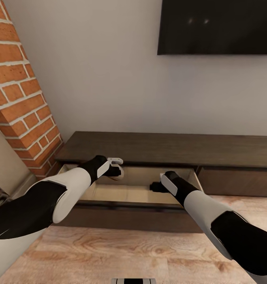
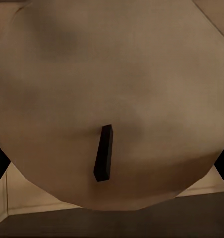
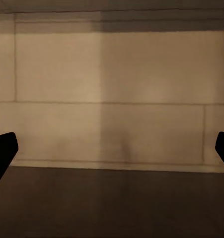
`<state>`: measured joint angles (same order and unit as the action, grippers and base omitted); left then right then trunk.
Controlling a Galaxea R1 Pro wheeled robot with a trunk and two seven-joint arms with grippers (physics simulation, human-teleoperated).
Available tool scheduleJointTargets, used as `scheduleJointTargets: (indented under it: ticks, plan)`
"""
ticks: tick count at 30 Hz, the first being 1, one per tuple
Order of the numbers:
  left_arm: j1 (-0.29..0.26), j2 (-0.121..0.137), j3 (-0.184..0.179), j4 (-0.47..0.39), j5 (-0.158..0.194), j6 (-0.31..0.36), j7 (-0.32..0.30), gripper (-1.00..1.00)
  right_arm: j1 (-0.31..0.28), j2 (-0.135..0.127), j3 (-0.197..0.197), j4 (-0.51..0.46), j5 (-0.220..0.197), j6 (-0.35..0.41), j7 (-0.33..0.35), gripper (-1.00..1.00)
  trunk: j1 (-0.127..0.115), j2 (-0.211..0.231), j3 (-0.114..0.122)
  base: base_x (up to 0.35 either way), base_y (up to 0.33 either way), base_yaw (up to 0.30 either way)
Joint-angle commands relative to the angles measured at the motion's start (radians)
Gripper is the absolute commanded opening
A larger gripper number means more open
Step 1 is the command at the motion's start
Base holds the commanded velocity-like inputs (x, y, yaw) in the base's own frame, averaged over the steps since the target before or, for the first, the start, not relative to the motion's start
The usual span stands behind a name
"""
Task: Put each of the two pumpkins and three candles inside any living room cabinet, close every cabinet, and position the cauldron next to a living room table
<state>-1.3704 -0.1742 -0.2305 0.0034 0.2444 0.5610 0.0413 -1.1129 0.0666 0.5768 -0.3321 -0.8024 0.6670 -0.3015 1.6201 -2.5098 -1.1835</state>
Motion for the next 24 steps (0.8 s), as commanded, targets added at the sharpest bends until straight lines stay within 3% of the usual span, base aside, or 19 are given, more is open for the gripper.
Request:
scheduleJointTargets:
  ticks: [1, 7, 24]
  plan:
    - [-0.001, 0.0, -0.006, 0.001, 0.01, 0.003, 0.005, -1.0, -0.001, -0.001, 0.007, -0.001, -0.011, -0.005, -0.005, 1.0, 0.0, 0.0, -0.002, 0.0, 0.0, 0.0]
    - [-0.001, 0.0, -0.006, 0.006, 0.009, 0.002, 0.005, -1.0, -0.001, -0.001, 0.008, 0.074, -0.009, -0.054, 0.065, 1.0, 0.0, 0.0, -0.012, 0.0, 0.0, 0.0]
    - [0.0, 0.0, -0.006, 0.006, 0.009, 0.002, 0.005, -1.0, -0.001, -0.001, 0.008, 0.087, -0.009, -0.076, 0.073, 1.0, 0.0, 0.0, -0.037, 0.011, 0.0, 0.0]
